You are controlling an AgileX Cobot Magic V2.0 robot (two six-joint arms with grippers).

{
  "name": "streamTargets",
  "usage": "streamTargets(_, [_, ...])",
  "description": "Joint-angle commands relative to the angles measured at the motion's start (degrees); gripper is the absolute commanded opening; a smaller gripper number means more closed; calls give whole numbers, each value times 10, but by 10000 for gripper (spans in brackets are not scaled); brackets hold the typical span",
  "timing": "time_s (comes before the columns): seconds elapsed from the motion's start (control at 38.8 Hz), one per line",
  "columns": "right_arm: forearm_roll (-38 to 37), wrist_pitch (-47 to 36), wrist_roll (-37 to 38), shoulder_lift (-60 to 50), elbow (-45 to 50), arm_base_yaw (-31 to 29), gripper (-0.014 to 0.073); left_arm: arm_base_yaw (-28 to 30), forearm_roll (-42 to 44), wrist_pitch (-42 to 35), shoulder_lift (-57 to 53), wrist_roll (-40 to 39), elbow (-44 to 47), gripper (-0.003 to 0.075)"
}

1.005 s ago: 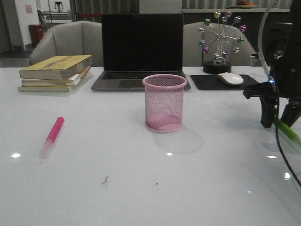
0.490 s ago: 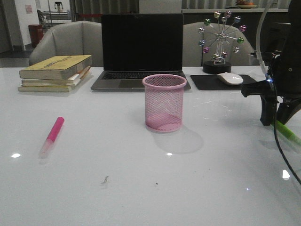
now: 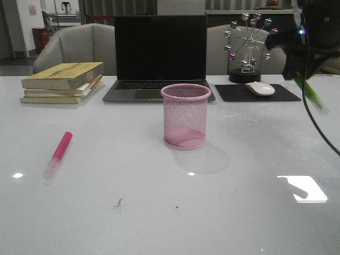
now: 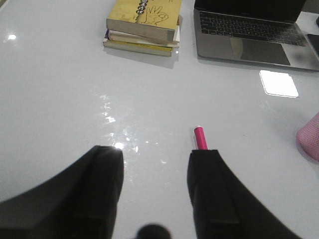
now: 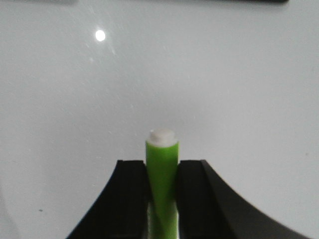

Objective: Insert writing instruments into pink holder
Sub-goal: 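Lift the green highlighter and carry it over the pink holder, then lower the green highlighter into the holder and open the right gripper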

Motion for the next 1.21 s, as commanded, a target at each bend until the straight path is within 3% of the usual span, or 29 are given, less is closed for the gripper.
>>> streamTargets(0.0, [4, -67, -1, -71, -20, 16, 57, 2, -4, -41, -1, -1, -20, 385])
streamTargets(0.33, [7, -282, -1, -151, 9, 90, 57, 2, -4, -41, -1, -1, -20, 385])
streamTargets(0.72, [52, -599, -1, -135, 169, 184, 57, 2, -4, -42, -1, -1, -20, 385])
streamTargets(1.19, [50, -656, -1, -27, 188, 220, 57, 2, -4, -44, -1, -1, -20, 385])
